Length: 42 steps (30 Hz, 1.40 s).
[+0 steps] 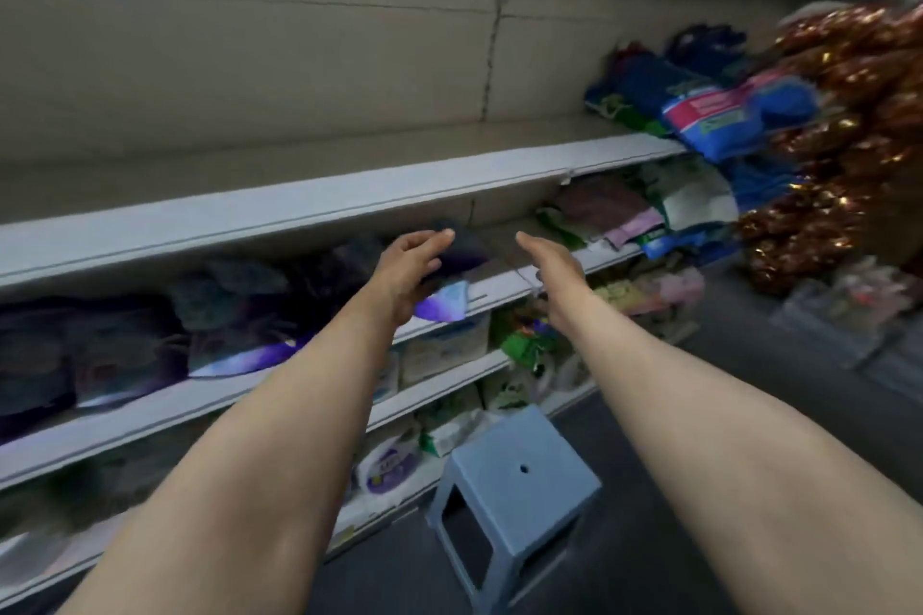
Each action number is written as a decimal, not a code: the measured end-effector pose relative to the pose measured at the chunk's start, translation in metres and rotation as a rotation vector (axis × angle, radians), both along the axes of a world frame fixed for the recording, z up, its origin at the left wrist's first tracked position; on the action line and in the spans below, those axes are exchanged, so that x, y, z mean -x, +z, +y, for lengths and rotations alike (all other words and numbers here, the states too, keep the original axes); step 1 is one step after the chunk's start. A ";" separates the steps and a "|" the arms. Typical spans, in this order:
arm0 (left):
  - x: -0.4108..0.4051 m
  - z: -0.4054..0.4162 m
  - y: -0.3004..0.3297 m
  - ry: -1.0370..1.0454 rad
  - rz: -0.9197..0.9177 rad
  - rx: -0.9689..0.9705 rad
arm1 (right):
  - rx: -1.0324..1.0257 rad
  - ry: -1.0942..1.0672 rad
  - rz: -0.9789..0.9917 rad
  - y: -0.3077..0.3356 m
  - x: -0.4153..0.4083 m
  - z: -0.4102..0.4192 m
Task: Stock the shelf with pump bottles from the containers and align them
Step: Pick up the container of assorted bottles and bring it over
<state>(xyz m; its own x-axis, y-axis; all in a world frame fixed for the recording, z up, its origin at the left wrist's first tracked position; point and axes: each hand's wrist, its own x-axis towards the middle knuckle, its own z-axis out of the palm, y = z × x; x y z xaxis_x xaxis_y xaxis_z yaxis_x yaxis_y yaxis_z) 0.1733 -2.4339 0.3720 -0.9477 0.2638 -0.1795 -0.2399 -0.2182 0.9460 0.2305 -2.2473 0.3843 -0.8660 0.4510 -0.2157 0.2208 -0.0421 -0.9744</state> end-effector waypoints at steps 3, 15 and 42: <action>0.012 0.083 0.005 -0.075 -0.011 0.007 | -0.019 -0.142 0.020 0.010 -0.006 0.080; -0.011 0.390 0.007 -0.484 -0.026 -0.047 | -0.041 -0.509 0.021 0.016 -0.086 0.335; 0.018 0.745 0.017 -0.933 0.031 0.096 | -0.014 -0.939 0.008 0.008 -0.106 0.628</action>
<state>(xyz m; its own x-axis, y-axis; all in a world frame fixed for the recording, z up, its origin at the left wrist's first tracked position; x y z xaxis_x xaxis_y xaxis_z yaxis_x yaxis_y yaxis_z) 0.1549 -1.6890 0.3893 -0.3651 0.9051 -0.2180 -0.2526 0.1291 0.9589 0.3364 -1.6196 0.3927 -0.1474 0.9685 -0.2007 0.0953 -0.1881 -0.9775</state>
